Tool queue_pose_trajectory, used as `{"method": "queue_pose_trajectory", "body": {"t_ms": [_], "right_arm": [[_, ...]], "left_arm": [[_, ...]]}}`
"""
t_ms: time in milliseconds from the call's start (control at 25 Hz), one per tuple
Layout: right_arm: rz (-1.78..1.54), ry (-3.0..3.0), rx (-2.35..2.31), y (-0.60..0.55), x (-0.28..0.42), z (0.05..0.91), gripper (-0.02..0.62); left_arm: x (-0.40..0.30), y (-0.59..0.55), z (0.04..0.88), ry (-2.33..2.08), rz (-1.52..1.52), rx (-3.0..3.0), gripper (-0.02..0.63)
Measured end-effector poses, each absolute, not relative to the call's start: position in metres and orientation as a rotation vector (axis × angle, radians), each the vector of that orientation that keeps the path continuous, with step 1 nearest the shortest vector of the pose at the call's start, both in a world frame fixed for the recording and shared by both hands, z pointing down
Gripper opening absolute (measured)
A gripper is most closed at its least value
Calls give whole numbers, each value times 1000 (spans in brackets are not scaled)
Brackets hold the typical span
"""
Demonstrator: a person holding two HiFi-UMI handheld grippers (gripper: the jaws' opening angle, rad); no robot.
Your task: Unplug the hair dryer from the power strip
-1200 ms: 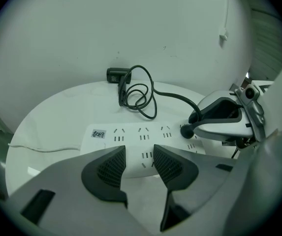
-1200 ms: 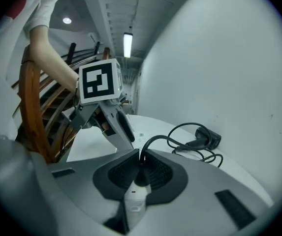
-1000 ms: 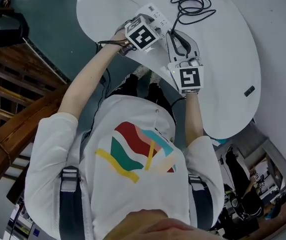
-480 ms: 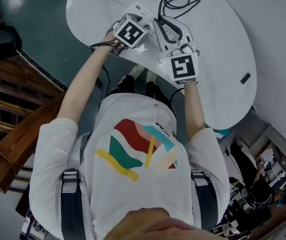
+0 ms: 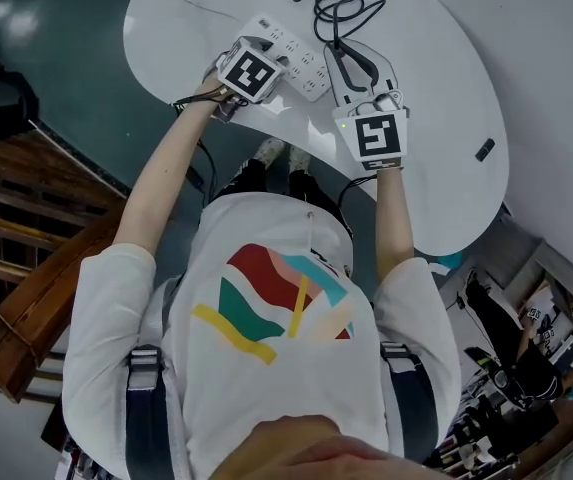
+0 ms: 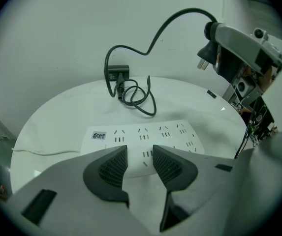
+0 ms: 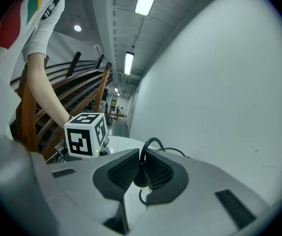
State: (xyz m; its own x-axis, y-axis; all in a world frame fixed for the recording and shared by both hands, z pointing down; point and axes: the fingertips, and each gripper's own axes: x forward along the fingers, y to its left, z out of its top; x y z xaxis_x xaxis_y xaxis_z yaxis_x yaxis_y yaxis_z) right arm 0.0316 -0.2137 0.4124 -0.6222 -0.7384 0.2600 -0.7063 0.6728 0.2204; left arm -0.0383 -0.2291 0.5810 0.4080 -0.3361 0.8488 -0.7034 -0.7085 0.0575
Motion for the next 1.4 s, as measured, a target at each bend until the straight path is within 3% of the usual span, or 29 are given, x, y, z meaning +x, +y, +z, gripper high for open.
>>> {"method": "queue_pose_trajectory", "body": {"t_ms": [880, 1400], "right_arm": [[-77, -2065, 1077, -208, 118, 553, 44], [-9, -2074, 1101, -204, 119, 568, 48]], "left_arm": [[-40, -231, 582, -908, 1215, 2240, 170], [-40, -231, 585, -899, 1215, 2234, 170]]}}
